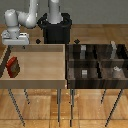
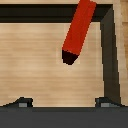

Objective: Place the box of cereal into the appropriate compartment.

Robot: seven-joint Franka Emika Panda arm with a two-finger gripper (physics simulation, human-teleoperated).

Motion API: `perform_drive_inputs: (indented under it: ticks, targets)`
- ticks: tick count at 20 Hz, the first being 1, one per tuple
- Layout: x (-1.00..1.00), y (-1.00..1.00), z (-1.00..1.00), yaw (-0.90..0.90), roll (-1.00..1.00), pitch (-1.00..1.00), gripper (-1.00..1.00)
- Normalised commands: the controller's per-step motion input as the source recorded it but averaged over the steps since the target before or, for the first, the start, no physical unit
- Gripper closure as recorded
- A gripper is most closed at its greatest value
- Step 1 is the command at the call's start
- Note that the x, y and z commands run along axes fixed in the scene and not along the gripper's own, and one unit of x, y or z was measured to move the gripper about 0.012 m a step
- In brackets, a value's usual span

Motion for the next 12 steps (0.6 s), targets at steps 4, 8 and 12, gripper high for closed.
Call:
perform_drive_inputs:
  ticks: [4, 8, 12]
  targets:
    - [1.0, 0.0, 0.0, 0.0, 0.0, 0.0, -1.0]
    - [1.0, 0.0, 0.0, 0.0, 0.0, 0.0, -1.0]
    - [0.0, -0.25, 0.0, 0.0, 0.0, 0.0, -1.0]
